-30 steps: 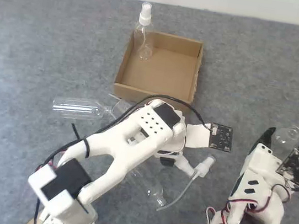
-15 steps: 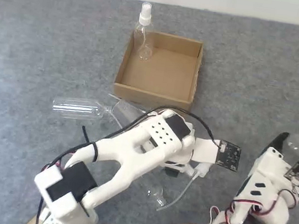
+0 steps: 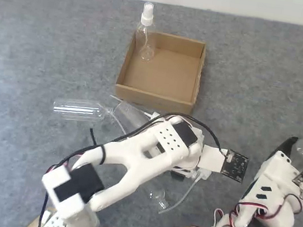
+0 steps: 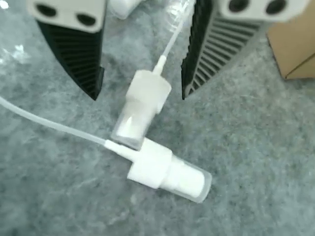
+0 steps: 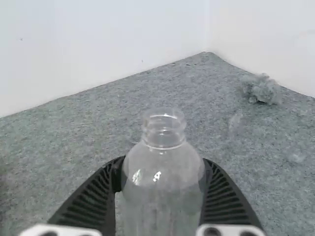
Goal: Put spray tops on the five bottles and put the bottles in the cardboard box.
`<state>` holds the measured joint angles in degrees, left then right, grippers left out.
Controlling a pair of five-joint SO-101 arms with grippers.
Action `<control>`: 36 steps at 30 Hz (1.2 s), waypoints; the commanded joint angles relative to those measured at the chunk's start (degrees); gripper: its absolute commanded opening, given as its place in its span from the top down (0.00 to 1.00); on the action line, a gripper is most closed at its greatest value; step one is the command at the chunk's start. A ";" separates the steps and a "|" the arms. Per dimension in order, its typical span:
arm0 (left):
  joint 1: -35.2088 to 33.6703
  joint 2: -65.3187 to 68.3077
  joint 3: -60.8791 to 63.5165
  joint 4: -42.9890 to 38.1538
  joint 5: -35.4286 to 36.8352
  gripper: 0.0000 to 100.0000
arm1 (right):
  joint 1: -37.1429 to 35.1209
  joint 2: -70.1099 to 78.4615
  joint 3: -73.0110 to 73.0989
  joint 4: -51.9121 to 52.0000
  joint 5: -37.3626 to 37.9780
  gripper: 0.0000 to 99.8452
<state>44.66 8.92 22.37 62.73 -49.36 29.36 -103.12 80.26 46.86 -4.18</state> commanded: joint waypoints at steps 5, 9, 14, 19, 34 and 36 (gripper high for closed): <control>0.62 5.89 -4.97 -1.67 -0.53 0.76 | 0.31 -1.01 -4.13 -1.80 -0.44 0.91; 0.62 6.07 -5.58 -1.67 -0.44 0.81 | 0.22 -1.01 -4.13 -1.80 -0.44 0.91; 0.88 6.07 -5.58 -1.67 -0.35 0.92 | 0.22 -1.01 -4.13 -1.80 -0.44 0.91; 0.70 6.07 -5.85 0.53 -0.26 0.96 | 0.22 -1.01 -4.13 -1.80 -0.44 0.91; -0.35 6.59 -10.15 12.04 10.90 0.92 | 0.13 -0.92 -4.13 -1.80 -0.44 0.91; -1.32 6.77 -9.98 11.96 12.04 0.85 | 0.13 -0.92 -4.13 -1.80 -0.44 0.91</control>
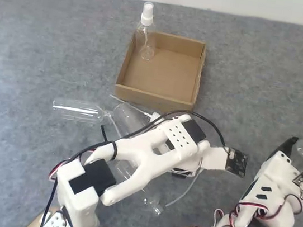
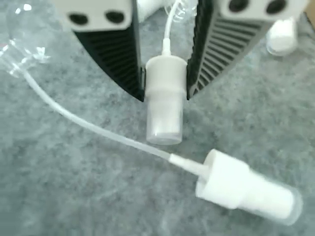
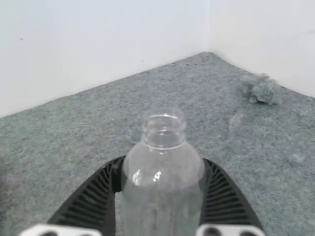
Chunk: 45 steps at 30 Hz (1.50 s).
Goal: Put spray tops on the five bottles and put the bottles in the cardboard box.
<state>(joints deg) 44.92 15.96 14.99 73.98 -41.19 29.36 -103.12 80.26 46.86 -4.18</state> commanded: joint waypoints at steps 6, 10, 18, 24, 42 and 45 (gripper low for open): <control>-2.37 -0.26 -2.59 0.70 3.78 0.81 | 0.13 -0.92 -4.13 -1.80 -0.44 0.91; -2.20 -0.18 -2.59 0.35 3.69 0.81 | 0.13 -0.92 -4.13 -1.80 -0.44 0.91; -2.20 7.21 -6.55 1.76 -1.76 0.85 | 0.13 -0.92 -4.13 -1.80 -0.35 0.91; -2.37 9.49 -12.00 7.03 -1.76 0.91 | 0.13 -0.92 -4.13 -1.89 -0.35 0.91; -10.02 9.41 -20.97 13.80 3.69 0.93 | 0.13 -0.92 -4.13 -1.89 -0.35 0.91; -12.04 9.41 -23.60 16.00 5.45 0.87 | 0.13 -0.92 -4.13 -1.89 -0.35 0.91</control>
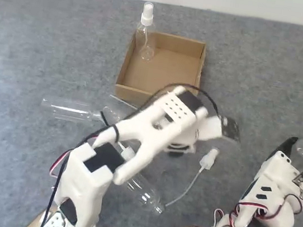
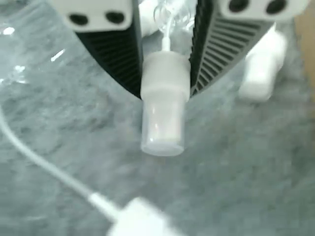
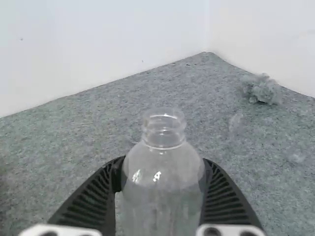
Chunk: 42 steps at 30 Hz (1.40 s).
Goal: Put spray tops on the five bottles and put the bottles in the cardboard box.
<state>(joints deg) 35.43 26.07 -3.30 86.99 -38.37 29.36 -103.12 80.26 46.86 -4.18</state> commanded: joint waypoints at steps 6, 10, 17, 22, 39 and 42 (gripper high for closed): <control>-4.40 -0.70 -7.78 3.60 5.71 0.82 | 0.13 -0.92 -3.78 -2.95 -0.35 0.91; -4.04 -0.53 -7.78 3.43 5.71 0.82 | 0.13 -0.92 -3.78 -2.95 -0.35 0.91; -3.87 0.09 -7.60 -0.26 5.36 0.82 | 0.13 -0.92 -3.78 -2.95 -0.35 0.91; -2.73 0.09 -7.43 0.00 -0.62 0.83 | 0.13 -0.92 -3.78 -2.95 -0.35 0.91; 0.79 8.44 -7.96 -5.80 -10.02 0.83 | 0.13 -0.92 -3.87 -2.95 -0.35 0.91; 0.79 8.44 -7.96 -6.07 -10.02 0.83 | 0.13 -0.92 -3.87 -2.95 -0.35 0.91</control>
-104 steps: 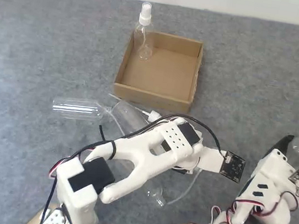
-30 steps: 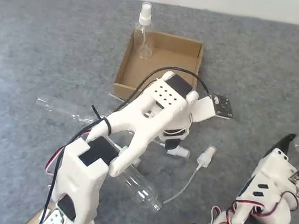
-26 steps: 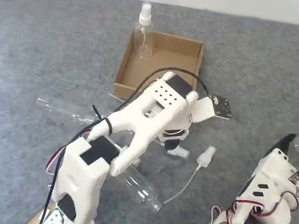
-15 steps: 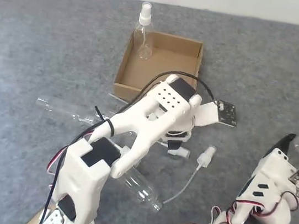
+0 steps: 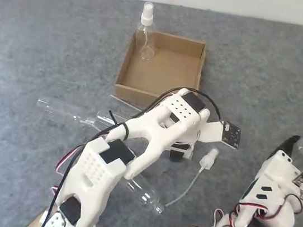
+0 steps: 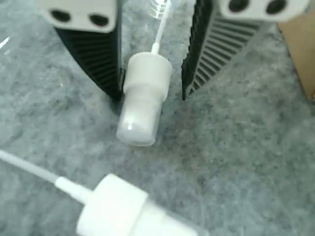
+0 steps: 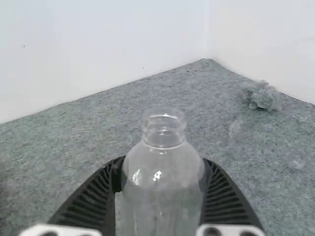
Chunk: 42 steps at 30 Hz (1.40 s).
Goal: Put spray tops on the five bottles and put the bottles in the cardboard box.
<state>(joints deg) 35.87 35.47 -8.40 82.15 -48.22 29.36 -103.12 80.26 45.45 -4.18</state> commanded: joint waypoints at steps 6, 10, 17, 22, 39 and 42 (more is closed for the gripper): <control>0.35 -0.44 -2.86 -1.23 -0.26 0.87 | 0.13 -0.92 -3.87 -1.54 -0.35 0.91; 0.35 -0.97 -2.86 -0.88 -0.26 0.94 | 0.13 -0.92 -3.87 -1.54 -0.35 0.91; 0.62 -1.05 -6.81 5.10 2.55 0.99 | -0.57 -0.92 -3.87 -1.54 -0.26 0.91; 0.70 -1.05 -8.66 8.44 5.45 0.99 | -2.68 -0.92 -3.78 -1.45 1.93 0.91; -5.19 -14.24 -8.31 8.09 15.38 0.99 | -2.77 -0.92 -3.69 -0.92 1.67 0.91; -6.15 -16.09 -8.31 7.65 16.88 0.99 | -4.18 -0.84 -3.69 -0.13 1.67 0.91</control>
<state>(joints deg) 31.12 26.15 -14.20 90.33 -33.89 26.99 -103.12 80.26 45.45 -3.47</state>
